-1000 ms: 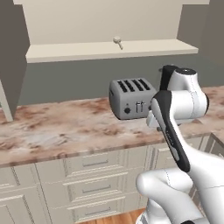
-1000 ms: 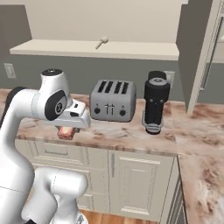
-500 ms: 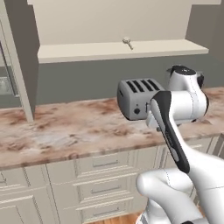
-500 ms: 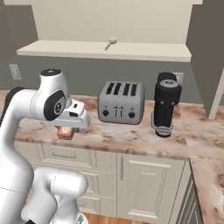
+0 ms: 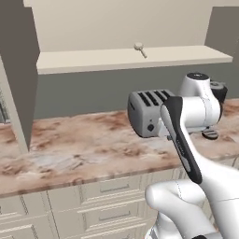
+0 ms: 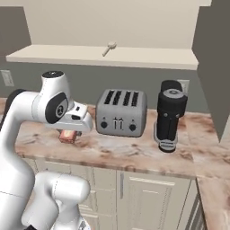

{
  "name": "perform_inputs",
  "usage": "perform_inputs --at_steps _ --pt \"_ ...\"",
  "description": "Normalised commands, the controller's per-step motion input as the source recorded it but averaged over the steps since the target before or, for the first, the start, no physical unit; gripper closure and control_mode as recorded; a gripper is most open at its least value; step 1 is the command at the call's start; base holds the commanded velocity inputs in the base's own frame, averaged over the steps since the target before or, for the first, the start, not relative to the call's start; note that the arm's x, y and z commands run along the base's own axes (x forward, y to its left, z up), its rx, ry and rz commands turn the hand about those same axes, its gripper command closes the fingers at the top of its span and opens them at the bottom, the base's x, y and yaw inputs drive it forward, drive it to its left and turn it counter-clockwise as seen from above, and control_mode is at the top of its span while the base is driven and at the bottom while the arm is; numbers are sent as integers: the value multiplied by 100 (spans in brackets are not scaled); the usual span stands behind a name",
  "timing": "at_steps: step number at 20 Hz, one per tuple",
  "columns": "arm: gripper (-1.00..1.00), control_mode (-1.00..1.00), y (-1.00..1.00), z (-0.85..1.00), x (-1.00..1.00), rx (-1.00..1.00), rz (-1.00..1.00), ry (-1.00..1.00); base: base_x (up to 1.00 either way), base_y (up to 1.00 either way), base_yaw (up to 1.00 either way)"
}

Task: Pick up the bar soap and dish brush from the sink, and place them back in the cabinet, and close the cabinet doors.

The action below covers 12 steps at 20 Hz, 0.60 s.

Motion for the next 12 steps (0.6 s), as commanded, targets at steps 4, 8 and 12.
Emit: perform_inputs --at_steps 4,8,12 --pt "100 100 0 0 0 0 0 0 30 -43 0" --pt "100 100 0 0 0 0 0 0 8 -42 0" --pt "100 100 0 0 0 0 0 0 17 11 0"
